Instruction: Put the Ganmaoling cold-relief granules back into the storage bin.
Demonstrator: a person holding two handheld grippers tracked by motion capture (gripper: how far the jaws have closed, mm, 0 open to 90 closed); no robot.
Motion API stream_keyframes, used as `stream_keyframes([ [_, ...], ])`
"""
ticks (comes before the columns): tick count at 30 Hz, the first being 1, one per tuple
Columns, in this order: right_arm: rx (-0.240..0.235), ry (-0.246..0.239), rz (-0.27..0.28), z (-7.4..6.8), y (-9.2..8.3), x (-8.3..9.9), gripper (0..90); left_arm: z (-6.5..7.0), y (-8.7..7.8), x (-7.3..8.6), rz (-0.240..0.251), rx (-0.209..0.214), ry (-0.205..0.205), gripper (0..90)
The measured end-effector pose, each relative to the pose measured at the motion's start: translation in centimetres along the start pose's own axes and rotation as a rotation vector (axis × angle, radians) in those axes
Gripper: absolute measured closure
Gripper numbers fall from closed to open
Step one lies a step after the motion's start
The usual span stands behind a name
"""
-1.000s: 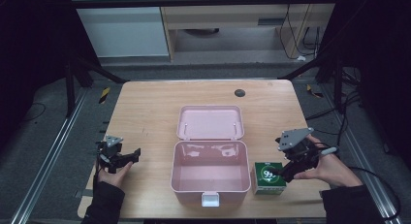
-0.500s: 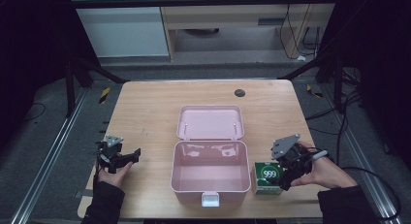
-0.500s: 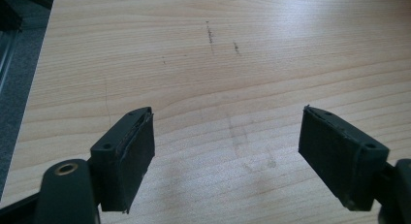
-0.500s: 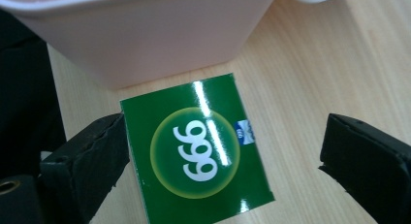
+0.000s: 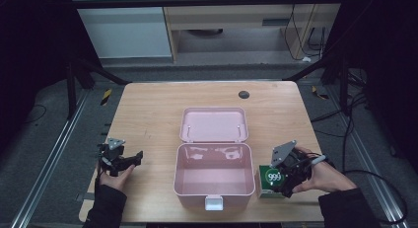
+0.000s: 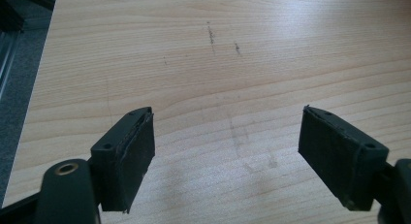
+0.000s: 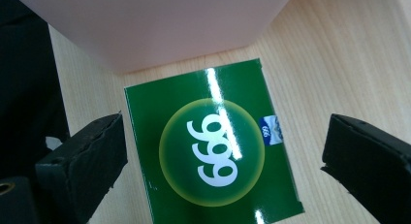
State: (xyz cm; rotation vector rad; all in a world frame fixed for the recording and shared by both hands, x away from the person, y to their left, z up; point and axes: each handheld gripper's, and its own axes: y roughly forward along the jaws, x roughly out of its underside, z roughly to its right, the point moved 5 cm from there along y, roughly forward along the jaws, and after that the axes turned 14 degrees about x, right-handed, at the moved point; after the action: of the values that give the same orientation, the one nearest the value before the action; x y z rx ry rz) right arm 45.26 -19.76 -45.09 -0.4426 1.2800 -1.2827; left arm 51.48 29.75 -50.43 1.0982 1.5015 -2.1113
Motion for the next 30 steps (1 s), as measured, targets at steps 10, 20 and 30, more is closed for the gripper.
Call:
stream_keyframes([
  [10, -0.023, -0.034, -0.026, -0.5, 1.1, 0.2, 2.1, 0.0, 0.0, 0.0, -0.002, -0.001, 0.001, 20.0],
  [20, -0.045, -0.059, -0.059, -0.9, 2.1, 0.2, 3.1, 0.0, 0.0, 0.0, 0.0, -0.001, 0.002, 20.1],
  [30, -0.069, -0.052, -0.086, -1.2, 3.3, 0.9, 5.1, 0.0, 0.1, 0.0, -0.003, -0.002, 0.004, 20.2],
])
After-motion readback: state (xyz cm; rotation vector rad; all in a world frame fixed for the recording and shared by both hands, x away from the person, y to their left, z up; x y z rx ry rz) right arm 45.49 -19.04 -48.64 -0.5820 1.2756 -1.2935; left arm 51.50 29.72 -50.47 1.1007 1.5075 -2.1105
